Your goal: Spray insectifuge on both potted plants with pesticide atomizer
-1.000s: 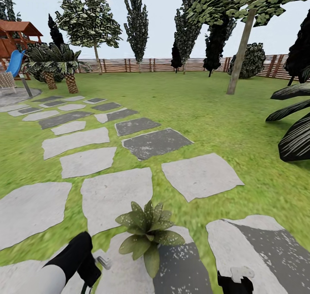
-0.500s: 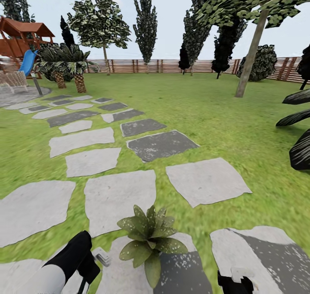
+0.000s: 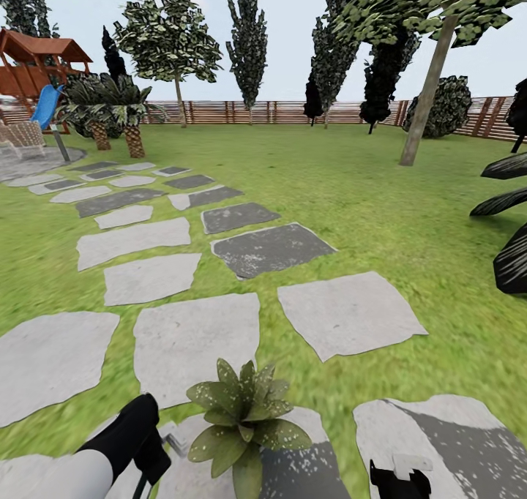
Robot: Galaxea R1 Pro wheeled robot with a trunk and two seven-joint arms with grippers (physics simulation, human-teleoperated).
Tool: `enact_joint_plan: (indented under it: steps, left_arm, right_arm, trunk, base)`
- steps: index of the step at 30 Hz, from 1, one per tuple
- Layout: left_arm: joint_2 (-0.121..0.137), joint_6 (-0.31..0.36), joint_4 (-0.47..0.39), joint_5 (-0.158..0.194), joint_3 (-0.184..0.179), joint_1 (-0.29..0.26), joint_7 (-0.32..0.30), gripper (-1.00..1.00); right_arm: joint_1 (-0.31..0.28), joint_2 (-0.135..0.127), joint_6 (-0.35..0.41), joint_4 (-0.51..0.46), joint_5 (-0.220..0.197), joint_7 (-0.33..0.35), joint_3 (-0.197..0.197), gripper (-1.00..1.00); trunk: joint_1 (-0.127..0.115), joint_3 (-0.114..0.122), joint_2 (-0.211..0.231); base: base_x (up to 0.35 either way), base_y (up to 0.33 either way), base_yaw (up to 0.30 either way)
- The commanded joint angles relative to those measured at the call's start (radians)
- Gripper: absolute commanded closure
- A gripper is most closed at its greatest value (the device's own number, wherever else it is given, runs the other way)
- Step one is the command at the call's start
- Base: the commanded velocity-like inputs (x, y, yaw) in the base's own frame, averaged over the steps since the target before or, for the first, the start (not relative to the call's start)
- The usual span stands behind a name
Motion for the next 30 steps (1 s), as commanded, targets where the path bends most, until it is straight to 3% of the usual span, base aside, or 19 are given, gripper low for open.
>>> enact_joint_plan:
  steps: [1, 4, 6, 10, 17, 21, 30]
  left_arm:
    - [0.004, -0.005, 0.0, -0.007, -0.029, 0.0, -0.017, 1.0]
    - [0.012, -0.021, -0.001, -0.012, -0.051, -0.004, -0.085, 1.0]
    - [0.032, -0.096, -0.001, -0.016, -0.052, -0.007, -0.122, 1.0]
    - [0.043, -0.151, -0.001, -0.015, -0.049, -0.007, -0.132, 1.0]
    - [0.044, -0.154, 0.004, -0.016, -0.056, 0.005, -0.124, 1.0]
    - [0.046, -0.152, -0.008, -0.015, -0.044, 0.055, -0.113, 1.0]
    - [0.044, -0.147, -0.016, -0.012, -0.038, 0.048, -0.11, 1.0]
  right_arm:
    - [-0.001, 0.0, -0.004, 0.002, 0.011, -0.004, -0.006, -1.0]
    - [-0.001, 0.0, -0.004, 0.002, 0.011, -0.004, -0.006, -1.0]
    - [-0.001, 0.0, -0.004, 0.002, 0.011, -0.004, -0.006, -1.0]
    - [-0.001, 0.0, -0.004, 0.002, 0.011, -0.004, -0.006, -1.0]
    - [-0.001, 0.0, -0.004, 0.002, 0.011, -0.004, -0.006, -1.0]
    - [-0.001, 0.0, -0.004, 0.002, 0.011, -0.004, -0.006, -1.0]
    - [-0.001, 0.001, -0.004, 0.002, 0.011, -0.004, -0.006, -1.0]
  trunk:
    - [0.0, -0.001, 0.0]
    - [0.0, -0.001, 0.0]
    - [0.0, -0.001, 0.0]
    - [0.0, -0.001, 0.0]
    - [0.0, -0.001, 0.0]
    - [0.0, -0.001, 0.0]
    - [0.0, -0.001, 0.0]
  base:
    - [0.003, -0.001, 0.0]
    - [0.0, 0.0, 0.0]
    - [0.0, 0.0, 0.0]
    - [0.0, 0.0, 0.0]
    - [0.0, 0.0, 0.0]
    - [0.0, 0.0, 0.0]
    - [-0.055, -0.096, 0.0]
